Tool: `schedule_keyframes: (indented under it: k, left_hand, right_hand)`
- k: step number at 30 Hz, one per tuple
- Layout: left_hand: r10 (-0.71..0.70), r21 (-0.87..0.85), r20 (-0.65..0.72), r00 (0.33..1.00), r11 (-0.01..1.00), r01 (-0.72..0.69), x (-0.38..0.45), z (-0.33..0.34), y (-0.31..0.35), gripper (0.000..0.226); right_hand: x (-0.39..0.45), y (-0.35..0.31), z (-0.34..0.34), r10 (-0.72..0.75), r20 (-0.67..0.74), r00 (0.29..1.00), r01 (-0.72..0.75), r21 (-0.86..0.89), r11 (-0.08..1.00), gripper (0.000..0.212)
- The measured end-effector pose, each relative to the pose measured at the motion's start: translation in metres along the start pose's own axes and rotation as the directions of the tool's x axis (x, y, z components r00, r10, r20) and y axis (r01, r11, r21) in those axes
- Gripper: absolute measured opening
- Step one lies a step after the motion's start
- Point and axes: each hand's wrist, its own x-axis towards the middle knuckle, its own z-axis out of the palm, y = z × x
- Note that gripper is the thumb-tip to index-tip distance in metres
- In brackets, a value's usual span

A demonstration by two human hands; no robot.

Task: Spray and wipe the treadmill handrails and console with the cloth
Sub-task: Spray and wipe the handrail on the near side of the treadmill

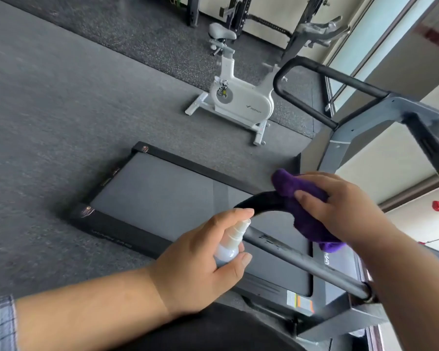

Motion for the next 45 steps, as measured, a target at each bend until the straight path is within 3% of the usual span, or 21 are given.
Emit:
schedule_keyframes:
  k: [3,7,11,15,18,22,26,29,31,34,36,37,40,42,45]
  left_hand:
    - [0.03,-0.021,-0.068,0.997,0.999,-0.032,0.001,-0.009,-0.009,0.062]
    - [0.0,-0.052,-0.123,0.992,0.999,-0.006,0.004,-0.014,-0.021,0.06]
    - [0.016,-0.069,-0.091,0.996,0.997,-0.022,0.004,-0.011,-0.023,0.061]
    - [0.018,-0.099,-0.076,0.997,0.995,-0.025,0.002,-0.007,-0.023,0.061]
    - [0.024,-0.097,-0.064,0.998,0.995,-0.03,0.001,-0.004,-0.019,0.061]
    - [0.04,-0.085,-0.044,0.998,0.995,-0.043,-0.002,-0.005,-0.013,0.053]
    - [0.028,-0.069,-0.038,0.999,0.997,-0.031,-0.008,-0.009,-0.009,0.051]
    - [0.036,-0.046,-0.028,0.999,0.998,-0.037,-0.012,-0.015,-0.004,0.053]
    - [0.049,-0.029,-0.04,0.998,0.998,-0.05,-0.011,-0.019,-0.003,0.057]
    - [0.046,-0.027,-0.069,0.997,0.999,-0.048,-0.014,-0.025,-0.008,0.061]
    - [0.028,-0.035,-0.076,0.997,0.999,-0.031,-0.017,-0.027,-0.012,0.06]
    - [0.018,-0.039,-0.083,0.996,0.999,-0.021,-0.019,-0.028,-0.014,0.06]
    - [-0.002,-0.046,-0.108,0.994,0.999,-0.003,-0.017,-0.028,-0.013,0.059]
    - [0.0,-0.046,-0.121,0.993,0.999,-0.005,-0.013,-0.025,-0.011,0.058]
    - [0.009,-0.04,-0.115,0.993,0.999,-0.013,-0.013,-0.02,-0.006,0.059]
  right_hand:
    - [-0.012,0.014,-0.009,0.079,-0.064,0.995,-0.078,0.032,0.996,0.017]
    - [-0.015,-0.001,0.007,0.039,-0.108,0.993,-0.048,-0.075,0.996,0.04]
    - [-0.014,-0.024,0.022,-0.088,-0.169,0.982,0.045,-0.245,0.969,0.041]
    - [-0.005,-0.048,0.044,-0.23,-0.138,0.963,0.147,-0.447,0.882,0.038]
    - [0.002,-0.066,0.072,-0.32,-0.026,0.947,0.231,-0.636,0.736,0.031]
    - [0.011,-0.086,0.116,-0.208,0.275,0.939,0.345,-0.77,0.537,0.03]
    - [0.015,-0.099,0.151,-0.09,0.464,0.881,0.459,-0.796,0.394,0.039]
    - [0.025,-0.103,0.141,-0.113,0.514,0.851,0.511,-0.756,0.41,0.036]
    - [0.032,-0.102,0.114,-0.133,0.47,0.873,0.469,-0.732,0.495,0.034]
    - [0.04,-0.091,0.057,-0.028,0.275,0.961,0.205,-0.643,0.737,0.029]
    - [0.038,-0.084,0.029,0.147,0.204,0.968,-0.031,-0.481,0.876,0.029]
    - [0.035,-0.082,0.026,0.183,0.162,0.97,-0.097,-0.433,0.896,0.03]
    - [0.027,-0.09,0.053,0.063,-0.011,0.998,-0.057,-0.611,0.79,0.026]
    - [0.021,-0.101,0.089,-0.06,0.065,0.996,0.089,-0.731,0.677,0.022]
    - [0.016,-0.101,0.127,-0.135,0.267,0.954,0.293,-0.748,0.595,0.024]
